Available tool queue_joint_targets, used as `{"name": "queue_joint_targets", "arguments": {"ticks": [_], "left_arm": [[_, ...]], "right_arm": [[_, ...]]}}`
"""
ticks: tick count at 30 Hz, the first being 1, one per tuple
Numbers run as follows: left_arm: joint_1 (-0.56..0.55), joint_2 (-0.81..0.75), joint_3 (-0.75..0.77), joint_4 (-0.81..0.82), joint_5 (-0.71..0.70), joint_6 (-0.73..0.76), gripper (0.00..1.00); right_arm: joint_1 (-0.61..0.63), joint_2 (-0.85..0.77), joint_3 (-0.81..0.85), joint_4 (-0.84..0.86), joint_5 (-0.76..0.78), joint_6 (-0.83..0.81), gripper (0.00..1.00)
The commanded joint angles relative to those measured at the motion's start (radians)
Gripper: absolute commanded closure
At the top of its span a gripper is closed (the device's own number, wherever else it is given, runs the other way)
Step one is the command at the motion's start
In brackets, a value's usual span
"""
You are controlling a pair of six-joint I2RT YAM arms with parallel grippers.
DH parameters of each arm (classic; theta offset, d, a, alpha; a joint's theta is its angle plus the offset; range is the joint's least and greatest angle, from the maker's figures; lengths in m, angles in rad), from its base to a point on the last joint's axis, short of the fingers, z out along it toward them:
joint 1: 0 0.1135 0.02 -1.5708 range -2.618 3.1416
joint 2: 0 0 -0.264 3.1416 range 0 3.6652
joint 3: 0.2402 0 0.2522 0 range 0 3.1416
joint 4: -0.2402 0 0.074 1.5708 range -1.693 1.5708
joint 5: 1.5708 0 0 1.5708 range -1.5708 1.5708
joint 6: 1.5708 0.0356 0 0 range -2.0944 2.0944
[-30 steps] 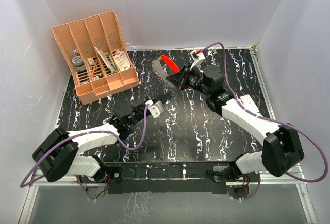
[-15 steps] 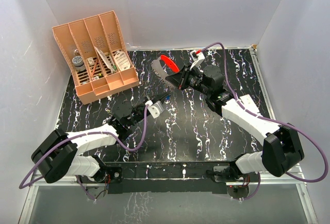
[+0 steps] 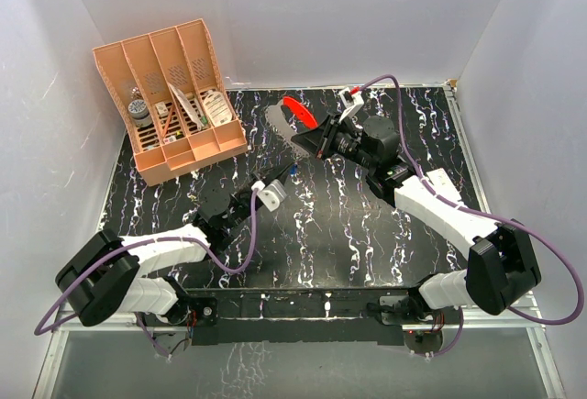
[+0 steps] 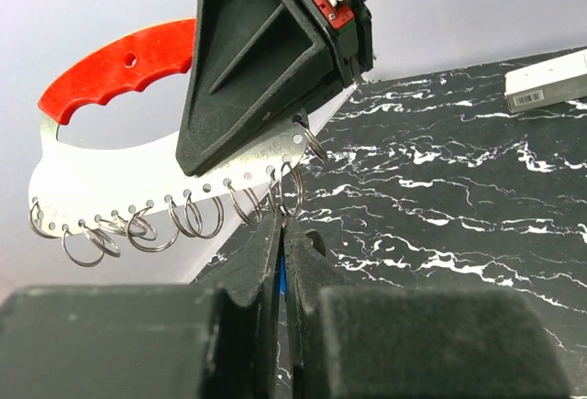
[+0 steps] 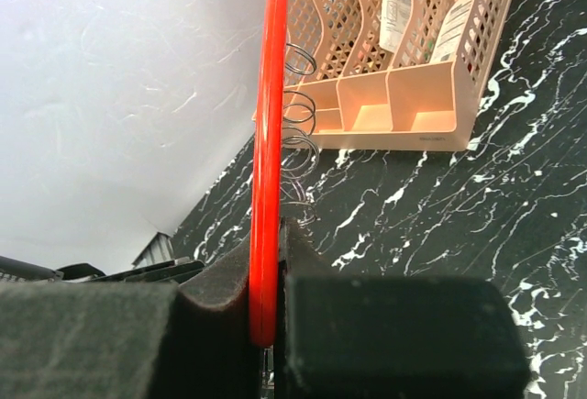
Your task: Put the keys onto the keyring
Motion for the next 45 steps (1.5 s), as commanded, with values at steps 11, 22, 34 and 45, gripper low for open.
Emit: {"name": "queue_joint_targets", "arguments": {"ticks": [11, 22, 34, 45], "left_arm": [[-0.004, 0.003, -0.027, 0.162, -0.032, -0.051, 1.00], [-0.007, 0.024, -0.039, 0.191, -0.065, -0.070, 0.77], [-0.009, -0.029, -0.047, 0.183, -0.119, -0.256, 0.56], [-0.009, -0.139, -0.037, 0.062, 0.018, -0.382, 0.68]], "right_arm": [[-0.005, -0.012, 0.013, 0.227, 0.008, 0.192, 1.00], [-0.005, -0.004, 0.004, 0.264, 0.014, 0.213, 1.00], [-0.005, 0.002, -0.005, 0.272, 0.022, 0.183, 1.00], [-0.005, 0.018, -0.007, 0.254, 0.047, 0.135, 1.00]]}}
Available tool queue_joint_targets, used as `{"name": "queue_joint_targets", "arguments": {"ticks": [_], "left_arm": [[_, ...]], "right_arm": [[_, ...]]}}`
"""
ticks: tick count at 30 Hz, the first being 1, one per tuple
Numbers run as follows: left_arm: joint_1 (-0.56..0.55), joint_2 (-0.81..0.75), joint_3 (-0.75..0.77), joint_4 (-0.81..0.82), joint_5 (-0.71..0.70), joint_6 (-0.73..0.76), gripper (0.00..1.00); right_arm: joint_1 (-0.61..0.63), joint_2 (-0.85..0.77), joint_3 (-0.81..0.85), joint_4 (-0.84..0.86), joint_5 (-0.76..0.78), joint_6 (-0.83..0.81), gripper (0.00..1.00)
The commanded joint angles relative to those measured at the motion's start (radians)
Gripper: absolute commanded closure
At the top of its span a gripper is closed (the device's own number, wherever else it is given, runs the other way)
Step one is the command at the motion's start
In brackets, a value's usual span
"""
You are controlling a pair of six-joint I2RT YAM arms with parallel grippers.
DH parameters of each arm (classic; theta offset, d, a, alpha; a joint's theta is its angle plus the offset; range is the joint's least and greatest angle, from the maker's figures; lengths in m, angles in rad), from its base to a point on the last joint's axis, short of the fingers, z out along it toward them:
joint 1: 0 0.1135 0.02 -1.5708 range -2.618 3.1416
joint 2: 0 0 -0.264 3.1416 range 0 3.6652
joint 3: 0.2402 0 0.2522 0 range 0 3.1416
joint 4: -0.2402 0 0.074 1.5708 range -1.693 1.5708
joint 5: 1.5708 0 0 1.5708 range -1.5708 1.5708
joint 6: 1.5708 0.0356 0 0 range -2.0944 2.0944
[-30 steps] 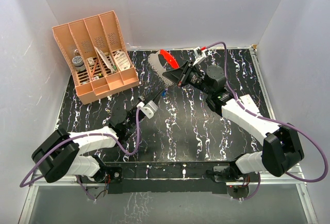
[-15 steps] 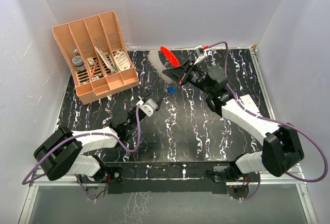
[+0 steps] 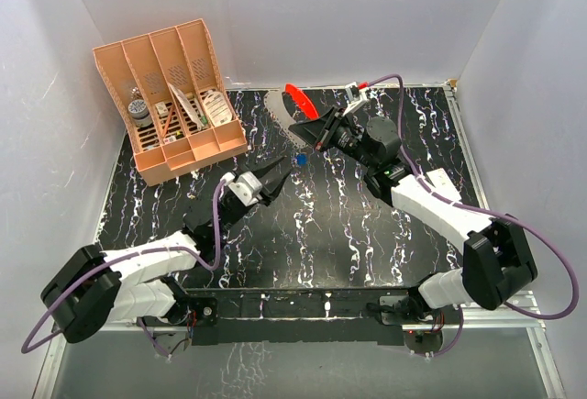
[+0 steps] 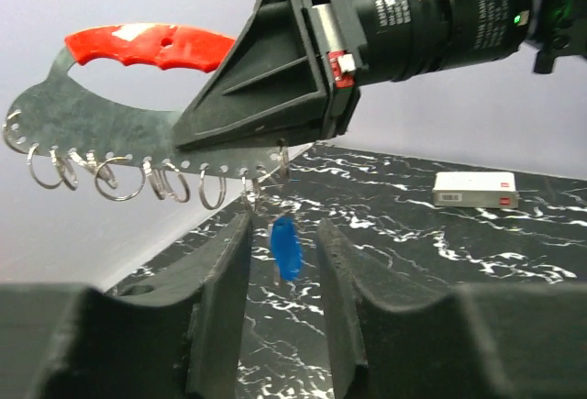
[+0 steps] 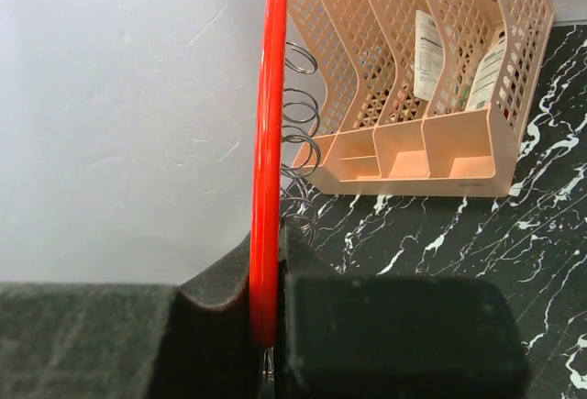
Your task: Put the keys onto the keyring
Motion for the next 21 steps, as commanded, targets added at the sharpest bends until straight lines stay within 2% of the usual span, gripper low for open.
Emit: {"name": "queue_joint_targets", "arguments": {"ticks": [1, 4, 6, 9, 13, 21], "left_arm": [[-0.007, -0.008, 0.012, 0.012, 0.071, -0.037, 0.73], [-0.007, 0.023, 0.023, 0.037, 0.098, -0.022, 0.88], [-0.007, 0.044, 0.052, 0.001, 0.120, -0.014, 0.89], [-0.008, 0.067, 0.075, -0.012, 0.121, -0.018, 0.82], [-0.007, 0.085, 0.072, 0.035, 0.076, -0.027, 0.67], [-0.007, 0.106, 0.091, 0.050, 0.023, -0.067, 0.60]], "right_arm": [[-0.005, -0.007, 0.003, 0.065, 0.017, -0.027, 1.00], [-0.005, -0.003, 0.005, 0.055, 0.014, -0.033, 1.00], [-0.005, -0.003, 0.010, 0.041, 0.014, -0.041, 1.00], [-0.005, -0.008, 0.011, 0.033, 0.015, -0.049, 1.00], [-0.003, -0.011, 0.013, 0.025, 0.010, -0.056, 1.00], [0.002, -0.017, 0.005, -0.005, 0.022, -0.090, 1.00]]}}
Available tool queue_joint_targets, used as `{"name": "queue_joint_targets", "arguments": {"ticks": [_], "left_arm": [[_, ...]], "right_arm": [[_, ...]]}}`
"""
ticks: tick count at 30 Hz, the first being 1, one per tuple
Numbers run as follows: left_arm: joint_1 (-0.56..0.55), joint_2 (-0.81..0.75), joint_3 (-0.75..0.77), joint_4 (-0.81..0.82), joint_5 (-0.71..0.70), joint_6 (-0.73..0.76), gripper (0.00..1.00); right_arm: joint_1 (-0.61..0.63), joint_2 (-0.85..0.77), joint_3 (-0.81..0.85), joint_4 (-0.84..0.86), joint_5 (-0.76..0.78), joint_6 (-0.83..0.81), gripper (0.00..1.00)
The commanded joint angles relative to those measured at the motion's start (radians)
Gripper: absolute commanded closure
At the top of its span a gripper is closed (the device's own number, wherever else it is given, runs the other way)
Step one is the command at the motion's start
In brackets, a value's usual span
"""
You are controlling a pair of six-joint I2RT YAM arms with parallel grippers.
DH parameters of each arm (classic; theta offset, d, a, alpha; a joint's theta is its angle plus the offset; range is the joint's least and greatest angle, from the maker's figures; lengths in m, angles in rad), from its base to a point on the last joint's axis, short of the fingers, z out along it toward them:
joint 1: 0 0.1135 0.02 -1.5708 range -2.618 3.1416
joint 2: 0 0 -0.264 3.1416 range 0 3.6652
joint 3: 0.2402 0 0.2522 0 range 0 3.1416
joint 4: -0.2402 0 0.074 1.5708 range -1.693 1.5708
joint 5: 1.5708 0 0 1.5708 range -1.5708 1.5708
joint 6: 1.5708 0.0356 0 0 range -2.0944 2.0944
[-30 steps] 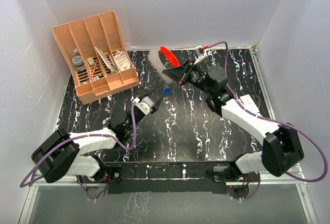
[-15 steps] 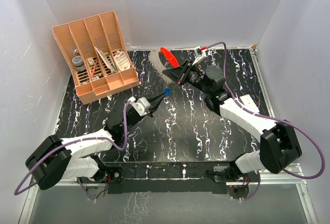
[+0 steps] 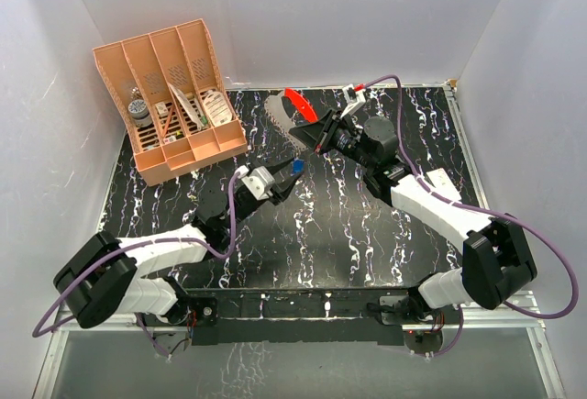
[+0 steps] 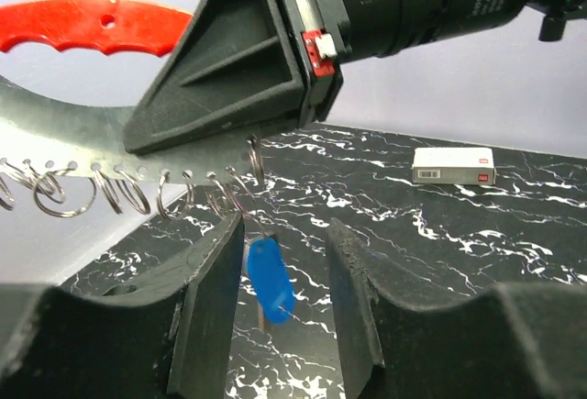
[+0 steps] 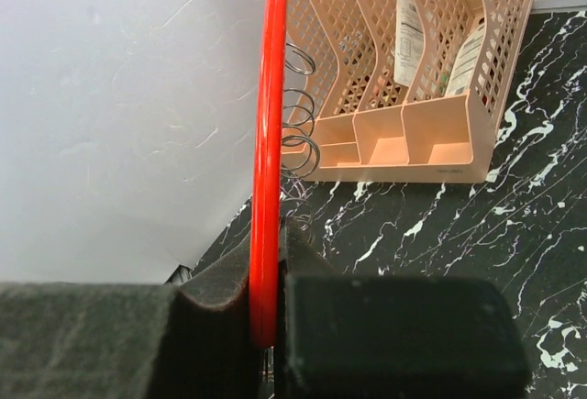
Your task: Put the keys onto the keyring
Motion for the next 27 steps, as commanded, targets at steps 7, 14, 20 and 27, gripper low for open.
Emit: {"name": "queue_joint_targets", "arguments": {"ticks": [7, 14, 20, 27], "left_arm": [[-0.003, 0.033, 0.073, 0.069, -0.036, -0.063, 0.58], [-0.003, 0.039, 0.077, 0.070, -0.028, -0.070, 0.62], [-0.004, 0.053, 0.075, 0.075, -0.032, -0.072, 0.63], [-0.004, 0.080, 0.077, 0.092, -0.063, -0.057, 0.63]], "right_arm": [[0.011, -0.022, 0.000, 0.026, 0.032, -0.054, 1.00], [0.014, -0.022, 0.002, 0.028, 0.035, -0.058, 1.00], [0.020, -0.020, 0.006, 0.028, 0.035, -0.057, 1.00], [0.029, -0.024, 0.012, 0.021, 0.037, -0.065, 1.00]]}}
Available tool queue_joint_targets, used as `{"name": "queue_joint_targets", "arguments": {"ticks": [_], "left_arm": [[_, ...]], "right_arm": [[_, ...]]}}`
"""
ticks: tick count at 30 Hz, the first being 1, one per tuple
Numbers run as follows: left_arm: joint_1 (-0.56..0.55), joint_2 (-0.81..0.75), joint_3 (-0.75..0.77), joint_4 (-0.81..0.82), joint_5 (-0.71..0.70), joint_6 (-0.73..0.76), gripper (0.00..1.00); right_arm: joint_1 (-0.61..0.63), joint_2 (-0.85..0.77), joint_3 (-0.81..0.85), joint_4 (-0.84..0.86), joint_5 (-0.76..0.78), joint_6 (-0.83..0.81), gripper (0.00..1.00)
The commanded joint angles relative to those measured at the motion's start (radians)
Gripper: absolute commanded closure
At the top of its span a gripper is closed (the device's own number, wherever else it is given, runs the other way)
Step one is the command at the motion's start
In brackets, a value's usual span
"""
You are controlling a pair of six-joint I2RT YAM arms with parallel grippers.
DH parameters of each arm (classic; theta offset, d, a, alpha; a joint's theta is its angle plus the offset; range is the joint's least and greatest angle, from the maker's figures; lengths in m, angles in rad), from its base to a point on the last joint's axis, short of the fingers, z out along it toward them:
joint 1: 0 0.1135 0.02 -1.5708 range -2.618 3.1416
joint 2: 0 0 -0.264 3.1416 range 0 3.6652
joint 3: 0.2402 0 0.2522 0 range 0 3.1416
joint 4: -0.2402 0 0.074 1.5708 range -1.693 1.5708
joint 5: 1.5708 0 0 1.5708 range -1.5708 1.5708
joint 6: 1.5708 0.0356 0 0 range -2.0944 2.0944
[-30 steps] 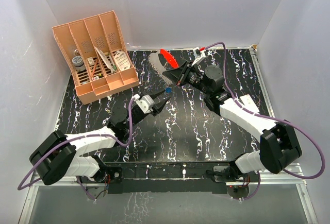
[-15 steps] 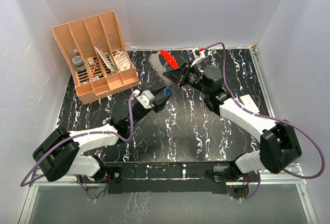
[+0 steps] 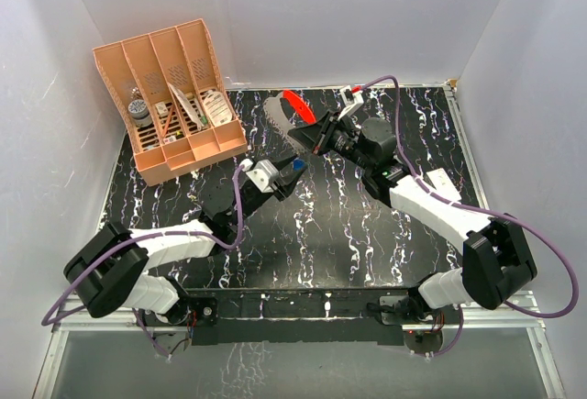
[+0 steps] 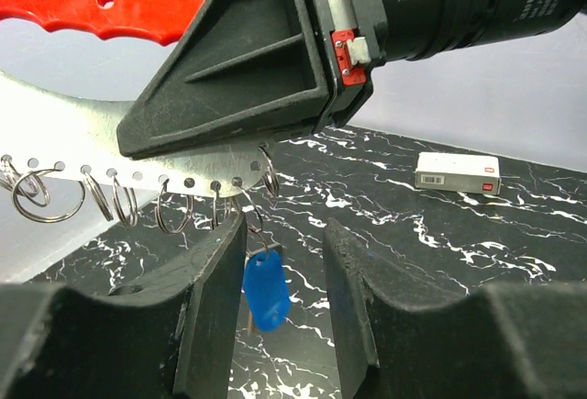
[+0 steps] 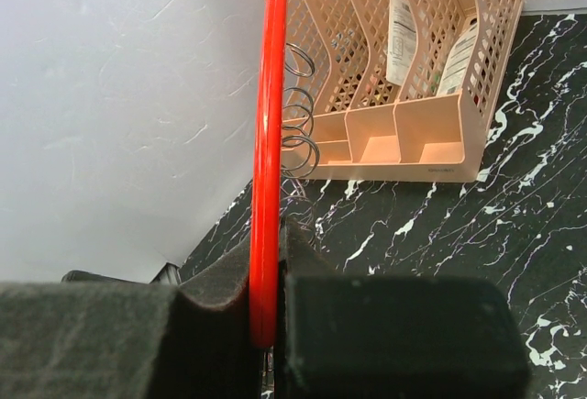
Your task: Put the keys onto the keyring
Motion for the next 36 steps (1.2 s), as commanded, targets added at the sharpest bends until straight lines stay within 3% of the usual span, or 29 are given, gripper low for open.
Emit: {"name": "queue_joint_targets", "arguments": {"ticks": [1, 15, 25, 36], "left_arm": [[-0.004, 0.002, 0.034, 0.060, -0.031, 0.001, 0.63], [-0.003, 0.000, 0.019, 0.108, -0.097, 0.018, 0.64], [-0.003, -0.014, 0.006, 0.115, -0.110, 0.023, 0.81], [-0.004, -0.016, 0.005, 0.119, -0.098, 0.022, 0.89]], "right_arm": [[0.011, -0.024, 0.013, 0.038, 0.015, -0.024, 1.00], [0.024, -0.025, 0.017, 0.029, 0.019, -0.033, 1.00], [0.028, -0.025, 0.017, 0.025, 0.019, -0.037, 1.00], [0.031, -0.019, 0.018, 0.019, 0.018, -0.041, 1.00]]}}
